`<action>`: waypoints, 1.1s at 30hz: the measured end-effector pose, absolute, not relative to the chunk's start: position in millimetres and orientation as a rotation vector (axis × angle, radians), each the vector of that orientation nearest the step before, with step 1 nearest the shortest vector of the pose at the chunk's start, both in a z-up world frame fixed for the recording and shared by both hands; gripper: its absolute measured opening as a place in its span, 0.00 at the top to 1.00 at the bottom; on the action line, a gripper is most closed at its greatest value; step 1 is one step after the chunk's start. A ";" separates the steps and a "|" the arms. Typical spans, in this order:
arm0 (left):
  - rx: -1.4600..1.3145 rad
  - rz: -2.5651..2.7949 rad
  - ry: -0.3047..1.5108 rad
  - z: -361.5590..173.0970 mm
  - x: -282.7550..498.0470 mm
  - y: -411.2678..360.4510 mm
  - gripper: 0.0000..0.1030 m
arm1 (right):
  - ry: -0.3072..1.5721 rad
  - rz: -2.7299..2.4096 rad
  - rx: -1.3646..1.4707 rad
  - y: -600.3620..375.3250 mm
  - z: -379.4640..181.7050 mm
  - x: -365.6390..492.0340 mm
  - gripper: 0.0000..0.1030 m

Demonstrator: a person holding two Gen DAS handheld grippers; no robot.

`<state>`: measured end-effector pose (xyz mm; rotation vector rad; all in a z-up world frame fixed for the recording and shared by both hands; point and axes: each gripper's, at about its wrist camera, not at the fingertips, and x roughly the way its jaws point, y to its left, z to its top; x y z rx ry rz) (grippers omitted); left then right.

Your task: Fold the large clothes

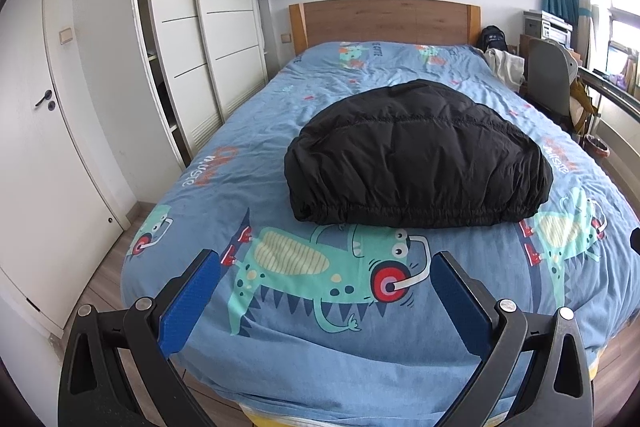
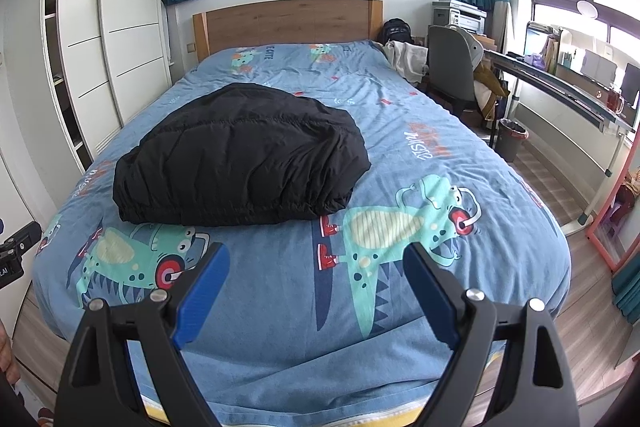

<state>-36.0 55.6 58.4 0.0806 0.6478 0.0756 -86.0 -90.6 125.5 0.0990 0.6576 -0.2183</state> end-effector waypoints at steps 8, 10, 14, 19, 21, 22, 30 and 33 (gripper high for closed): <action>0.086 0.072 0.682 50.9 -33.4 55.4 0.00 | 0.672 -0.213 0.095 -88.5 121.8 -85.5 0.14; 0.085 0.071 0.687 49.7 -32.9 55.7 0.00 | 0.675 -0.212 0.092 -87.7 121.2 -85.4 0.14; 0.085 0.072 0.690 49.0 -33.0 56.4 0.00 | 0.676 -0.212 0.090 -86.8 120.6 -85.5 0.14; 0.087 0.071 0.693 48.1 -33.0 56.5 0.00 | 0.682 -0.207 0.086 -85.8 118.8 -85.2 0.14; 0.087 0.070 0.695 47.4 -33.2 56.4 0.00 | 0.682 -0.207 0.086 -85.4 118.9 -85.3 0.14; 0.088 0.069 0.696 47.2 -33.2 56.4 0.00 | 0.682 -0.207 0.086 -85.2 118.9 -85.3 0.14; 0.088 0.068 0.697 46.5 -33.5 56.5 0.00 | 0.684 -0.206 0.085 -85.3 118.3 -84.8 0.14; 0.088 0.068 0.698 46.3 -33.6 56.8 0.00 | 0.684 -0.206 0.084 -85.1 118.4 -84.8 0.14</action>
